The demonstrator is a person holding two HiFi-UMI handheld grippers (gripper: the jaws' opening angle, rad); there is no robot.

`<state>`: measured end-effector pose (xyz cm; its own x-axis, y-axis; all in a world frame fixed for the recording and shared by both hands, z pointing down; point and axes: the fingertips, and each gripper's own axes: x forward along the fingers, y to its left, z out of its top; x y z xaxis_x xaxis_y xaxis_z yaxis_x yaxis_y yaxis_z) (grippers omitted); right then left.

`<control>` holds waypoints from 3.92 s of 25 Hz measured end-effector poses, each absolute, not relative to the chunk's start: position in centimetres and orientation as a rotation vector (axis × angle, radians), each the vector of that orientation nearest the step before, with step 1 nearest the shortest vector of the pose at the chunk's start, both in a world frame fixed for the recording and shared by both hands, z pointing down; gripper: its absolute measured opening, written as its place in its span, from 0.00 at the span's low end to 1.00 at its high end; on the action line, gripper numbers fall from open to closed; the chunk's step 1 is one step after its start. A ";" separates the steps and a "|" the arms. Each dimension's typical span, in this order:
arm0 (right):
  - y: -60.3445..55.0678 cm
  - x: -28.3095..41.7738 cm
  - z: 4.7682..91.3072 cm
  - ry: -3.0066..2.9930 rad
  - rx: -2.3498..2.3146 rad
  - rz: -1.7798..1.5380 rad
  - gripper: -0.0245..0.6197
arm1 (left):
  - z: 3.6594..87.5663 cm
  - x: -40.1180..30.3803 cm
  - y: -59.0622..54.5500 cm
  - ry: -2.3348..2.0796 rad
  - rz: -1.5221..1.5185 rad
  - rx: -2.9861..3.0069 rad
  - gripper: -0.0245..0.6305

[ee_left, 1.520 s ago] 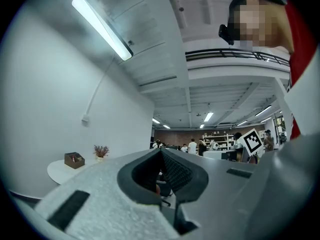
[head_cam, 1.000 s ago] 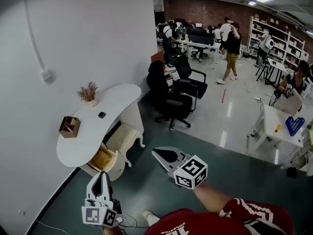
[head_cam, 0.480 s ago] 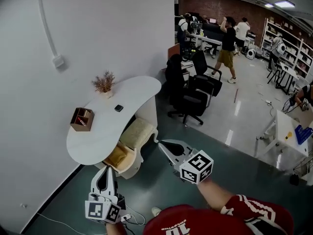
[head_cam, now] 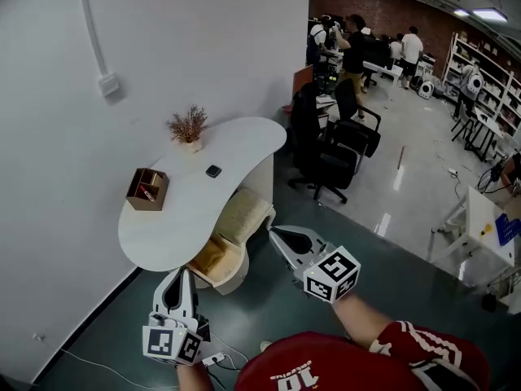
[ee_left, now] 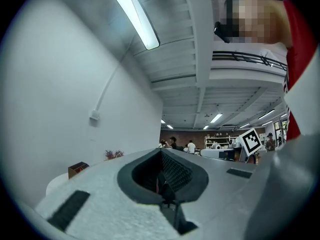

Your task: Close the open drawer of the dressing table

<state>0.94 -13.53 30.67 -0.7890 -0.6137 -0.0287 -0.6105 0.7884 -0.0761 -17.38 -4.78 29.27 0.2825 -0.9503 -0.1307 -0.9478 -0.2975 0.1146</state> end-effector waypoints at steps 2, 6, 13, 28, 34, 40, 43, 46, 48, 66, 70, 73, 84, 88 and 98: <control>-13.9 0.5 30.9 2.928 -1.005 -0.105 0.05 | 29.5 -17.9 -5.0 -1.853 -0.276 2.498 0.04; -14.0 -0.1 30.6 2.933 -0.999 -0.087 0.05 | 29.2 -18.3 -5.1 -1.858 -0.281 2.499 0.04; -13.4 -2.5 33.0 3.010 -0.922 -0.037 0.29 | 30.5 -18.9 -4.9 -1.830 -0.254 2.516 0.04; -13.1 -5.6 46.6 3.218 -0.954 -0.165 0.44 | 35.5 -20.4 -4.1 -1.815 -0.150 2.456 0.04; -14.1 -6.7 54.0 3.333 -0.926 -0.253 0.42 | 37.9 -21.0 -5.1 -1.829 -0.096 2.438 0.04; -15.5 -8.2 62.2 3.424 -0.879 -0.330 0.41 | 41.3 -21.1 -7.0 -1.822 0.011 2.428 0.04; -16.3 -9.3 66.7 3.465 -0.871 -0.382 0.40 | 43.0 -21.4 -8.1 -1.799 0.066 2.424 0.04; -17.0 -10.1 72.1 3.506 -0.886 -0.483 0.39 | 45.0 -21.4 -9.4 -1.781 0.101 2.401 0.04; -17.4 -10.6 75.4 3.535 -0.896 -0.539 0.39 | 46.2 -21.2 -9.8 -1.773 0.114 2.375 0.04; -19.8 -12.0 90.1 3.768 -0.905 -0.832 0.34 | 49.5 -23.4 -13.8 -1.784 0.266 2.244 0.04; -20.1 -11.8 91.6 3.779 -0.876 -0.909 0.25 | 50.3 -23.4 -14.6 -1.793 0.282 2.221 0.04; -20.2 -12.1 92.1 3.783 -0.833 -0.946 0.22 | 50.8 -23.5 -15.1 -1.794 0.283 2.202 0.04; -20.8 -13.4 92.3 3.800 -0.715 -1.011 0.21 | 49.9 -24.0 -18.7 -1.804 0.262 2.187 0.04; -21.6 -14.3 91.9 3.809 -0.679 -0.980 0.21 | 49.4 -24.2 -19.9 -1.820 0.277 2.179 0.04; -23.8 -17.2 91.7 3.801 -0.562 -0.840 0.21 | 48.1 -26.2 -21.2 -1.863 0.305 2.159 0.04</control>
<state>-17.23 -23.83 91.66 -0.6682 -0.0833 0.7393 -0.3871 0.8875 -0.2498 -26.22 -21.18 48.07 0.1499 -0.9311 0.3324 -0.9885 -0.1348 0.0680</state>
